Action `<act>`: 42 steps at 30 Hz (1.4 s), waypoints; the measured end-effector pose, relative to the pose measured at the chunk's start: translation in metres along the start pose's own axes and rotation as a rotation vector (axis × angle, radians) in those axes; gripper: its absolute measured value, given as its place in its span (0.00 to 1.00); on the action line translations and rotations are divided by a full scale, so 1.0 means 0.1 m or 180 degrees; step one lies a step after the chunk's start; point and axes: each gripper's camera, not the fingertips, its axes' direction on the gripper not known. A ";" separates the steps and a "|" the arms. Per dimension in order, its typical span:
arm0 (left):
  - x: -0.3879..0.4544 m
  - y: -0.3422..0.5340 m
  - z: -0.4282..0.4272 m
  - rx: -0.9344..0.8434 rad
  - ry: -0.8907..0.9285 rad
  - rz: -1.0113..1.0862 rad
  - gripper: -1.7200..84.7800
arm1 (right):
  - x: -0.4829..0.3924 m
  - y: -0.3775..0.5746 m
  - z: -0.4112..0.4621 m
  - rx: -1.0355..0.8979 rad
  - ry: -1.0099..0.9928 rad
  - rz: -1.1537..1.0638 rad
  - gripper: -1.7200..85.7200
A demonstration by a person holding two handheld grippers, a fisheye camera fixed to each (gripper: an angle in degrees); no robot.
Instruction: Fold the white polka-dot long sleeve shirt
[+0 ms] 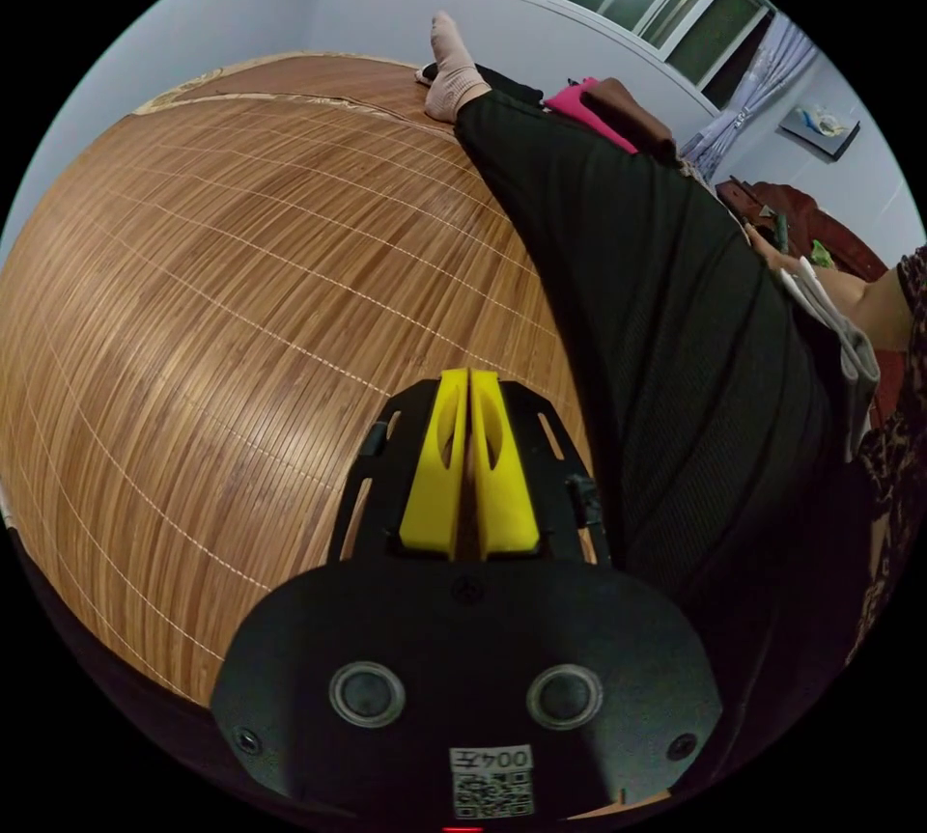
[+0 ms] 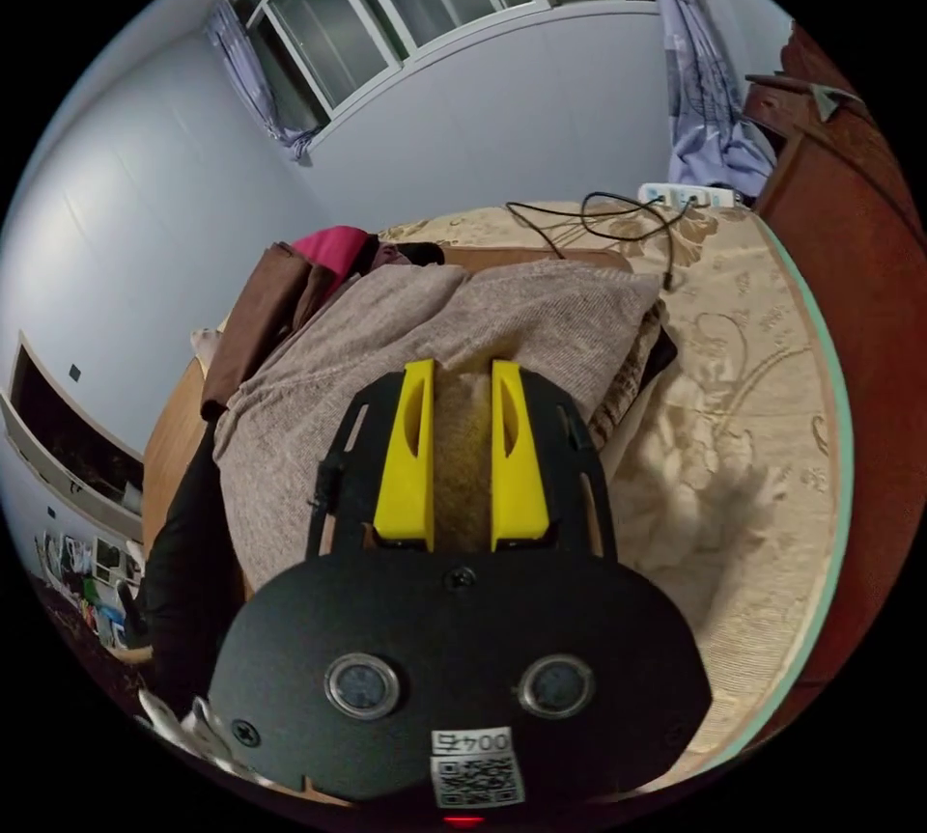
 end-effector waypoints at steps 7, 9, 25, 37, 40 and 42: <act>-0.23 0.14 0.04 0.0005 -0.0026 0.0013 0.02 | -0.99 -0.38 1.02 0.0144 -0.0153 -0.0090 0.13; -0.28 0.18 0.05 0.0009 -0.0048 0.0019 0.02 | -1.24 -0.48 1.26 0.0139 -0.0208 -0.0071 0.13; -0.98 0.19 0.11 0.0126 0.0875 0.0146 0.08 | -2.34 1.22 -1.56 -0.0156 -0.0975 -0.0602 0.15; 0.35 -0.41 -0.46 0.0366 0.2170 0.1309 0.18 | -3.07 4.32 -2.71 0.0120 0.0656 -0.0786 0.19; 0.70 -0.42 -0.13 0.0061 0.2190 0.1501 0.20 | -2.86 4.44 -2.34 -0.0262 0.0666 -0.0552 0.20; 0.85 -0.41 0.10 -0.0168 0.2182 0.1580 0.22 | -2.65 4.44 -2.15 -0.0725 0.0468 -0.0208 0.20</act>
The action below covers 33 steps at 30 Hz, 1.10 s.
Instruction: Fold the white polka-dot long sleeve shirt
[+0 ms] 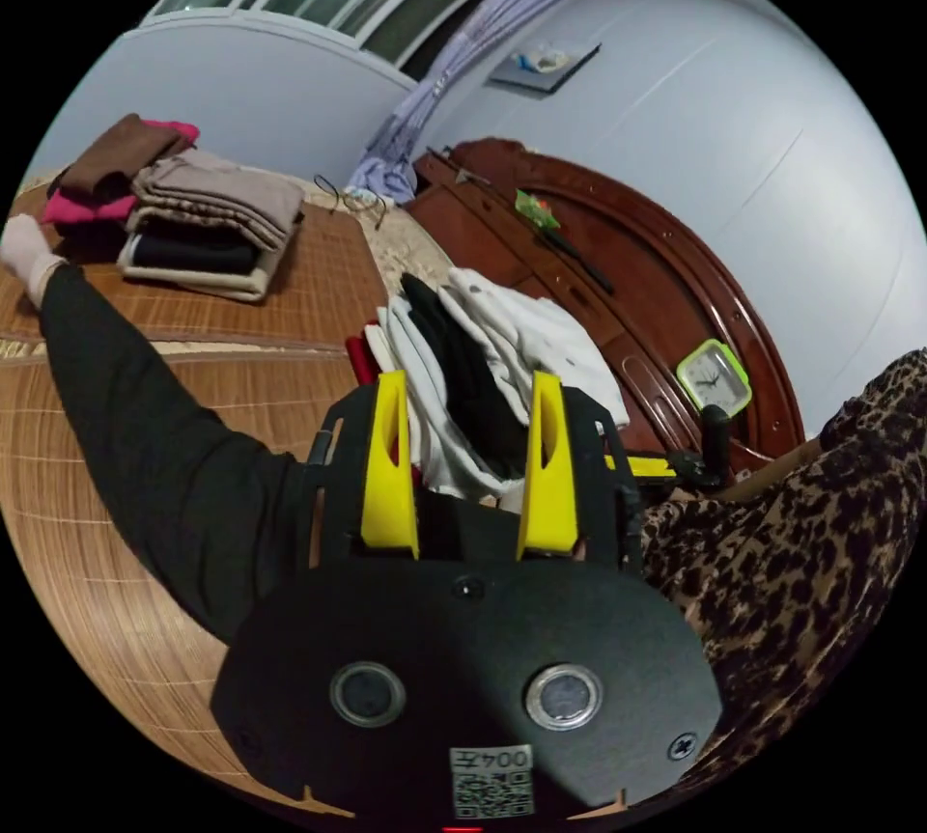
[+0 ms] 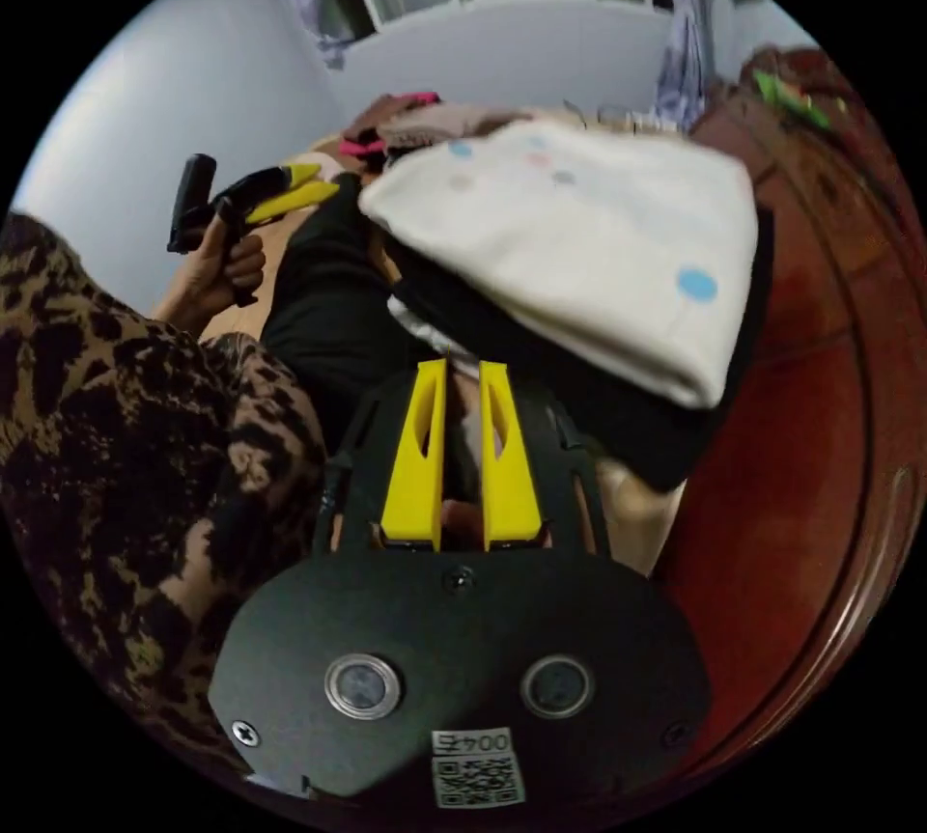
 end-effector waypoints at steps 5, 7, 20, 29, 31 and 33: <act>-0.48 -0.03 0.69 -0.0540 0.0230 -0.0218 0.29 | 0.61 -0.03 0.41 -0.0464 -0.0257 0.0947 0.20; -0.73 -0.04 0.91 -0.0678 0.0359 -0.0357 0.32 | 0.84 -0.06 0.51 -0.0431 -0.0377 0.1305 0.21; -2.46 -0.26 2.36 -0.1323 0.0887 -0.1376 0.39 | 1.05 -0.54 1.49 -0.0383 -0.0051 0.1590 0.21; -2.99 -0.31 2.98 -0.1358 0.0554 -0.1367 0.40 | 1.11 -0.89 1.75 -0.0280 0.0040 0.1553 0.21; -3.12 -0.29 3.07 -0.1364 0.0633 -0.1456 0.40 | 1.17 -1.02 1.79 -0.0275 0.0028 0.1502 0.21; -3.28 -0.24 3.16 -0.1348 0.0790 -0.1587 0.39 | 1.23 -1.14 1.83 -0.0270 0.0009 0.1473 0.21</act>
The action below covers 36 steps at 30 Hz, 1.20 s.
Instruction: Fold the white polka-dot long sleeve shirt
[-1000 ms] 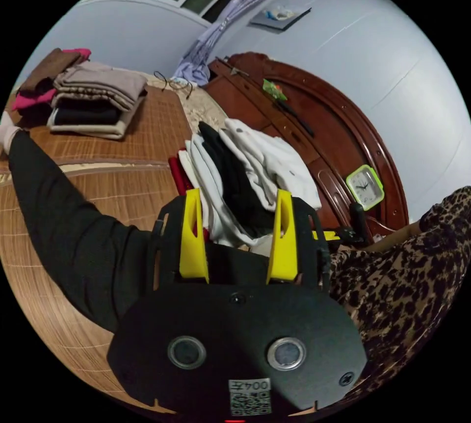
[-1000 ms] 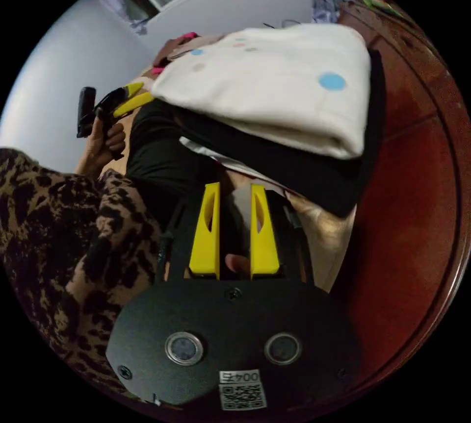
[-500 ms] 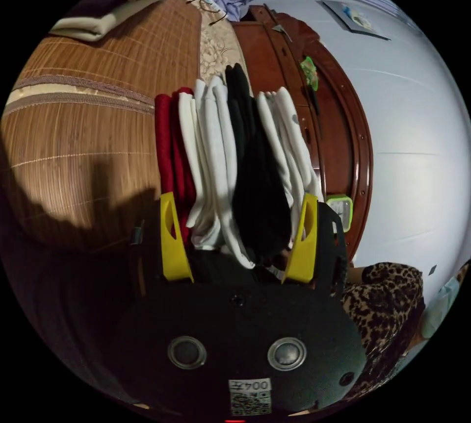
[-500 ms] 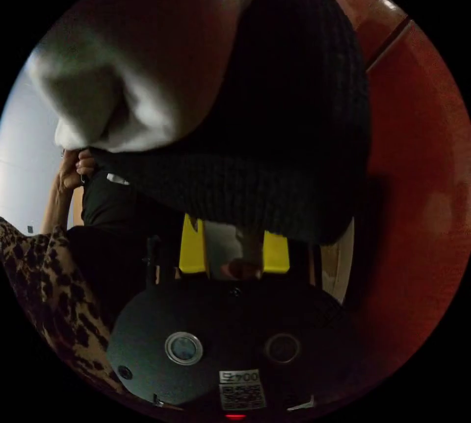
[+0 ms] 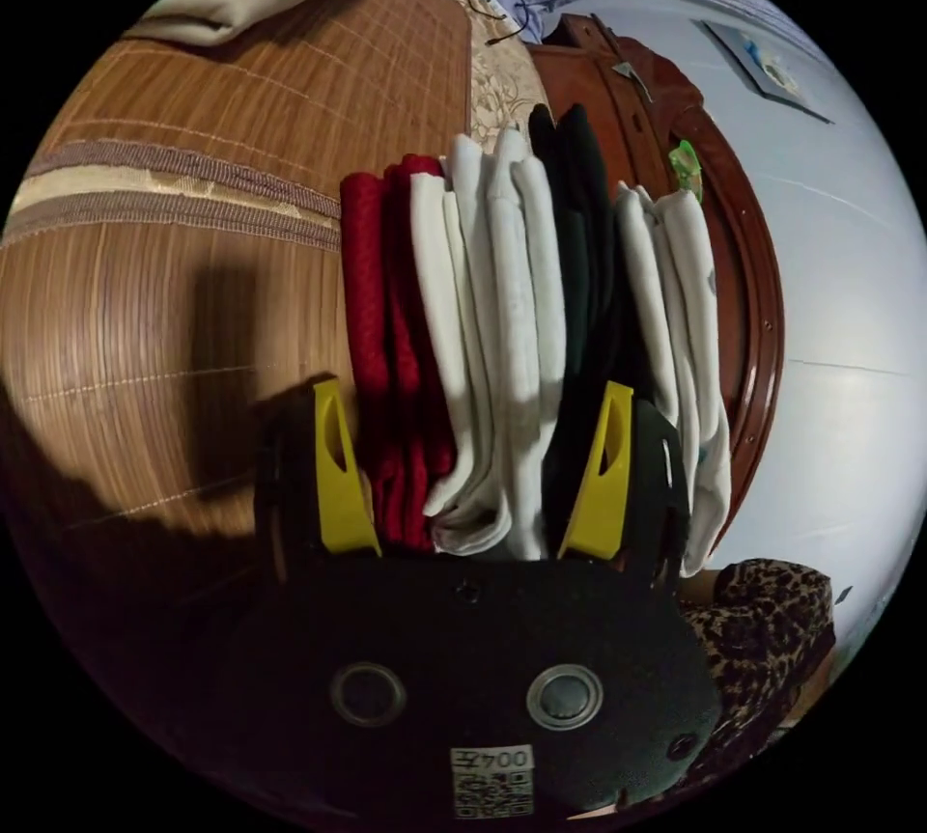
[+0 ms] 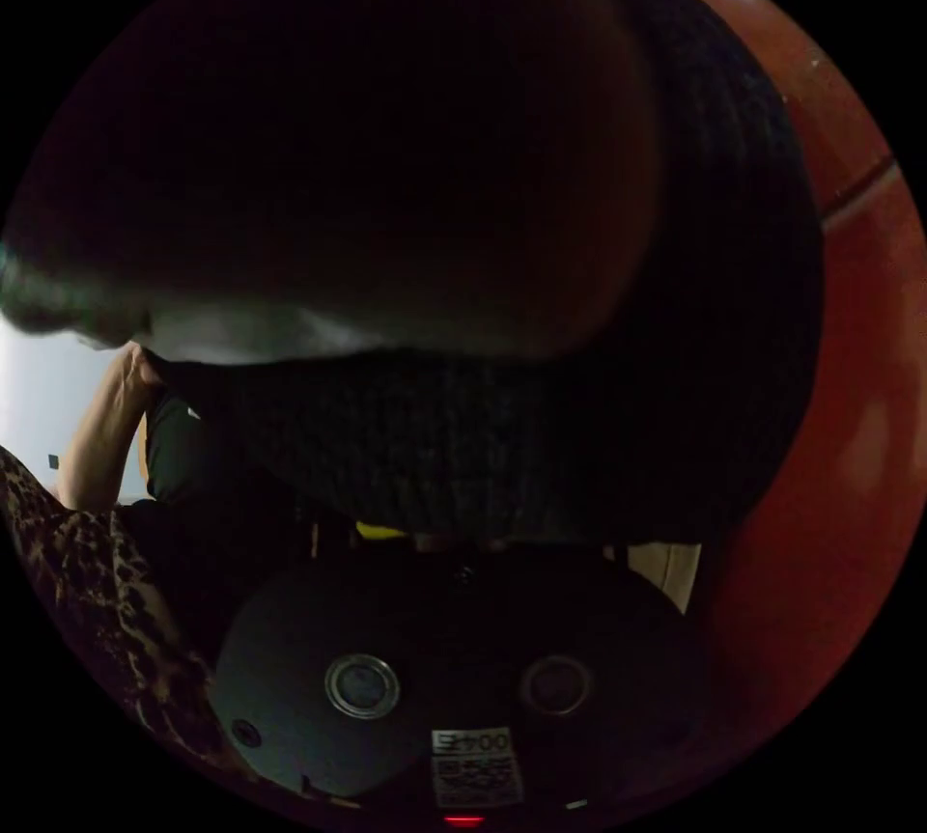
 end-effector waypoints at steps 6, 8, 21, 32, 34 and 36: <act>0.01 -0.18 0.19 -0.0028 0.0292 0.0200 0.38 | -0.06 -0.21 0.08 0.0007 -0.0018 -0.0058 0.21; 0.27 -0.36 0.28 -0.0139 -0.0002 0.0299 0.38 | -0.10 -0.26 0.09 0.0022 -0.0006 0.0030 0.21; 0.73 -1.71 0.10 0.0175 -0.0297 0.0207 0.34 | -0.32 -1.52 0.26 0.0274 0.0079 0.0699 0.19; 1.75 -0.80 -0.84 0.1052 -0.0750 0.1240 0.17 | -0.20 -2.42 0.51 0.0522 0.0143 0.0387 0.20; 1.98 -0.14 -1.09 0.1306 -0.1135 0.1464 0.15 | -0.29 -2.16 0.43 0.0544 0.0308 0.0180 0.18; 2.18 0.59 -1.34 0.1610 -0.1588 0.1623 0.13 | -0.43 -1.74 0.32 0.0659 0.0520 -0.0117 0.15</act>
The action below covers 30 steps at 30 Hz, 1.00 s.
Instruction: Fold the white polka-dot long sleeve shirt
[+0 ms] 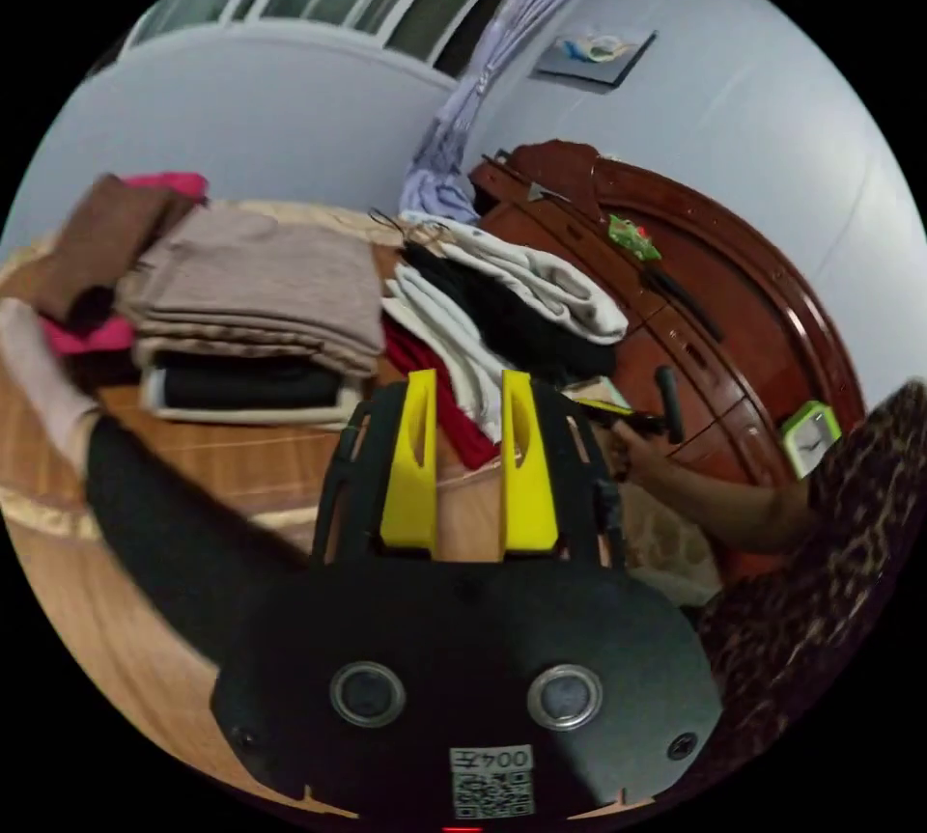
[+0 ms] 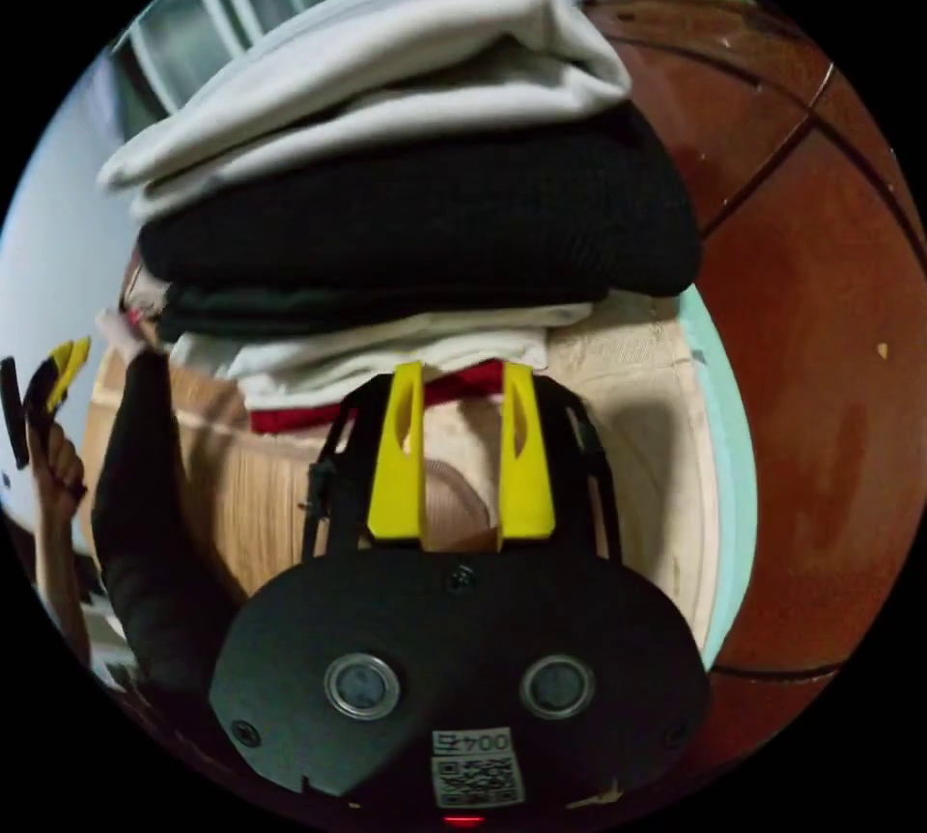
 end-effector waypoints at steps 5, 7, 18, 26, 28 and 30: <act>0.36 1.17 -1.27 0.0117 -0.0986 -0.0208 0.07 | -0.73 0.69 -0.28 0.0112 -0.0396 -0.1181 0.11; 0.36 1.53 -1.44 -0.0064 -0.1111 -0.0409 0.06 | -0.95 0.60 -0.11 -0.0199 -0.0637 -0.1337 0.11; 0.89 2.95 -2.08 -0.0590 -0.2015 -0.1562 0.02 | -1.36 0.07 0.57 -0.0698 -0.0308 -0.0736 0.07; 0.99 2.66 -2.01 -0.0697 -0.2124 -0.1763 0.02 | -1.65 0.01 0.63 -0.0689 -0.0262 -0.0801 0.09; 1.01 2.58 -1.99 -0.0715 -0.2043 -0.1796 0.02 | -1.66 0.25 0.44 -0.0651 -0.0346 -0.0971 0.10; 1.03 2.51 -1.97 -0.0725 -0.1966 -0.1816 0.02 | -1.62 0.57 0.14 -0.0468 -0.0614 -0.1158 0.09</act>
